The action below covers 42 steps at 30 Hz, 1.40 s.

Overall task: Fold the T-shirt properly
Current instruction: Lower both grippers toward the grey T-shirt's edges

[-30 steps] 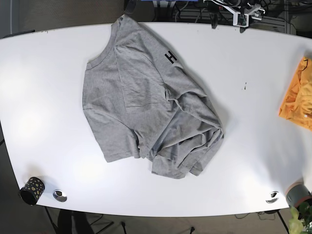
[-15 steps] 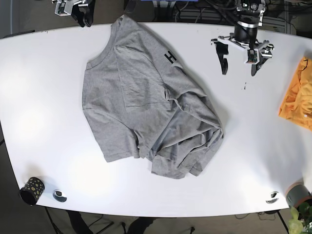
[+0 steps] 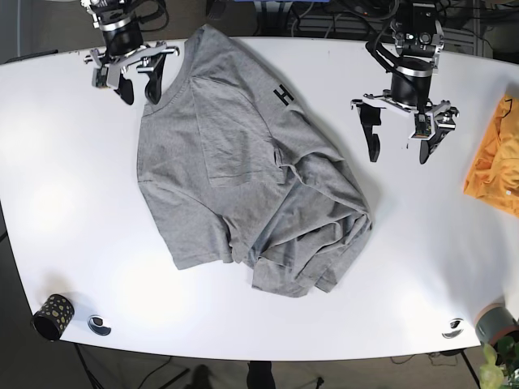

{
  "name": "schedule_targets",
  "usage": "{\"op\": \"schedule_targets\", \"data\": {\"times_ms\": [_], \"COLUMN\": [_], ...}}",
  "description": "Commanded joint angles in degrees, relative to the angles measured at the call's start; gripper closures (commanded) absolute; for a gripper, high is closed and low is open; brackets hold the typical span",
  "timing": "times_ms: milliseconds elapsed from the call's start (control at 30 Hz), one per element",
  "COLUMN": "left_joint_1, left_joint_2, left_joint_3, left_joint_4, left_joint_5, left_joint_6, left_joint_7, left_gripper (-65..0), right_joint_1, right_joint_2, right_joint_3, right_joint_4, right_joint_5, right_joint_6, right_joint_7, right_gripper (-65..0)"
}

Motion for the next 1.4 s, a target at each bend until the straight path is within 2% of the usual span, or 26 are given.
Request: {"op": "schedule_targets", "data": {"times_ms": [0, 133, 300, 400, 533, 600, 767, 1067, 1267, 1367], "left_joint_1": [-1.17, -2.76, -4.34, -5.39, -5.39, -5.57, -7.59, -9.53, -12.60, -13.66], "left_joint_2": [-0.07, -0.07, -0.16, -0.42, -0.51, -0.60, -0.60, -0.60, -0.60, -0.60], "left_joint_3": [-0.11, -0.20, -0.20, -0.20, -0.20, -0.20, -0.29, -0.29, -0.38, -1.25], "left_joint_4": [0.89, 0.89, 0.80, 0.71, -0.08, -0.43, -1.14, -2.81, -2.72, -2.72], "left_joint_5": [-0.18, -0.18, 0.08, 0.08, 0.08, 0.08, 0.17, 0.26, 0.17, 0.17], "left_joint_6": [0.09, 0.09, 0.09, 0.09, 0.09, 0.09, 0.09, 0.09, 0.09, 0.09], "left_joint_7": [-0.25, -0.25, -0.25, -0.25, -0.25, -0.25, -0.16, -0.07, 6.17, 6.79], "left_gripper": [-51.1, -51.1, -51.1, -51.2, -51.2, -51.2, -51.2, -51.2, -51.2, -51.2], "right_joint_1": [2.70, 9.65, 17.82, 22.04, 25.21, 26.09, 27.67, 29.87, 30.66, 30.66], "right_joint_2": [0.25, 0.78, 1.49, 1.75, 1.93, 3.16, 4.83, 4.65, 4.30, 4.47], "right_joint_3": [0.30, 0.74, 6.72, 10.23, 13.05, 13.92, 15.07, 14.89, 13.66, 11.46], "right_joint_4": [1.15, 0.89, -0.61, -3.25, -8.08, -10.54, -18.10, -25.75, -29.88, -30.94], "right_joint_5": [0.55, 5.47, 14.52, 19.27, 23.05, 24.99, 30.08, 30.44, 30.35, 30.35], "right_joint_6": [0.46, 0.46, 0.46, 0.54, 0.54, 0.63, 3.09, 3.62, 3.62, 3.62], "right_joint_7": [-3.33, -12.47, -25.57, -30.76, -33.22, -34.01, -34.54, -34.54, -34.54, -34.54], "right_gripper": [-31.2, -31.2, -31.4, -31.4, -31.4, -31.4, -31.4, -31.4, -31.4, -30.9]}}
